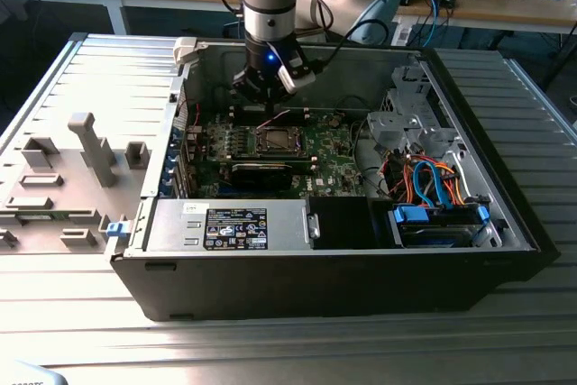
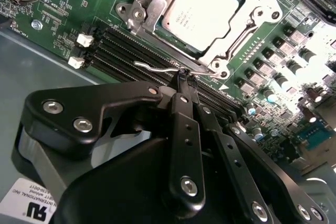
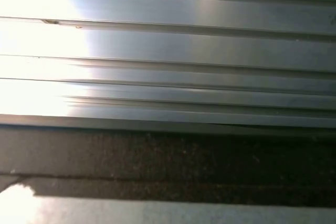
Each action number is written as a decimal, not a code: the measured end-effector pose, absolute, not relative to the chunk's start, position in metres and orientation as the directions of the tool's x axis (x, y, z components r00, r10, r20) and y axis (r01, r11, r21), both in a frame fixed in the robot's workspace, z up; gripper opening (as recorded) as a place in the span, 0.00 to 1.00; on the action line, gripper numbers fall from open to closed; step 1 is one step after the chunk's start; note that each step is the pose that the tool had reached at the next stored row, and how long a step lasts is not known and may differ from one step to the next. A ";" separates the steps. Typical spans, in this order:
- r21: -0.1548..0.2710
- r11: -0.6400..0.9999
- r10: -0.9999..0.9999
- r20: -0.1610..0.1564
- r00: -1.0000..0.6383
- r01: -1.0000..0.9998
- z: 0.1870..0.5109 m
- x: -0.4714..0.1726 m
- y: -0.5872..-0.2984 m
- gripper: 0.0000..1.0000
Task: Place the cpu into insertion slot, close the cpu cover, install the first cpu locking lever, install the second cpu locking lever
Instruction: 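Install the first cpu locking lever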
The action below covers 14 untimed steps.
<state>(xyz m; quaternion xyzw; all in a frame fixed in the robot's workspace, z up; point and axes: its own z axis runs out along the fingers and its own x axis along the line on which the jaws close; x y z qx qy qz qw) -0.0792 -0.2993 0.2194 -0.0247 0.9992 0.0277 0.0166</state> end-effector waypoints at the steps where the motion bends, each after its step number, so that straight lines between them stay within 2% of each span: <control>1: 0.054 0.997 -0.048 -0.034 -0.998 -0.050 0.219 -0.079 -0.299 0.11; 14: 0.048 0.998 -0.049 -0.051 -0.998 -0.051 0.224 -0.090 -0.300 0.11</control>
